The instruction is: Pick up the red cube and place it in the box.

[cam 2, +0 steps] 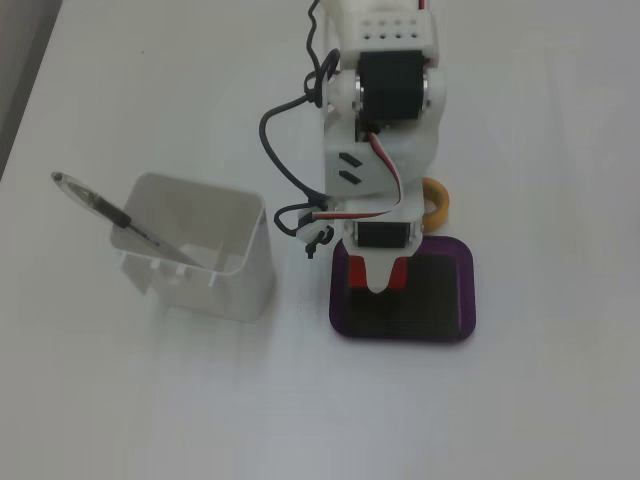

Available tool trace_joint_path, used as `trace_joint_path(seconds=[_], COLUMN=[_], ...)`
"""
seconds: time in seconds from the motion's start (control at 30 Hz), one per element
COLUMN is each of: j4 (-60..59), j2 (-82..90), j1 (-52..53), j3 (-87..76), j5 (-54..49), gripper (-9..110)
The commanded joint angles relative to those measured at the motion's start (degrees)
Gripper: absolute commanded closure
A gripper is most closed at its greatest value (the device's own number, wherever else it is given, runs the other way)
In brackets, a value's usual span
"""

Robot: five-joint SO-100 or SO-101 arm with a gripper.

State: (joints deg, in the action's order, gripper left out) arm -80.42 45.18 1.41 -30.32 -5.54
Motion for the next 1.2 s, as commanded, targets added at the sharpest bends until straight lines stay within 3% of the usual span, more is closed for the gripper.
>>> trace_joint_path(seconds=[0.0,0.33,0.73,0.9,1.17], j4=[-0.53,-5.80,-16.44,-16.52,-16.26], j2=[1.93,2.99,18.81,35.77,59.94], j1=[-0.09,0.18,0.18,-0.44,0.44], j3=[2.02,4.39,19.78,10.11,-19.16], j5=[-0.26,-0.26,-0.09,-1.76,-3.08], gripper=[102,91,89,87,87])
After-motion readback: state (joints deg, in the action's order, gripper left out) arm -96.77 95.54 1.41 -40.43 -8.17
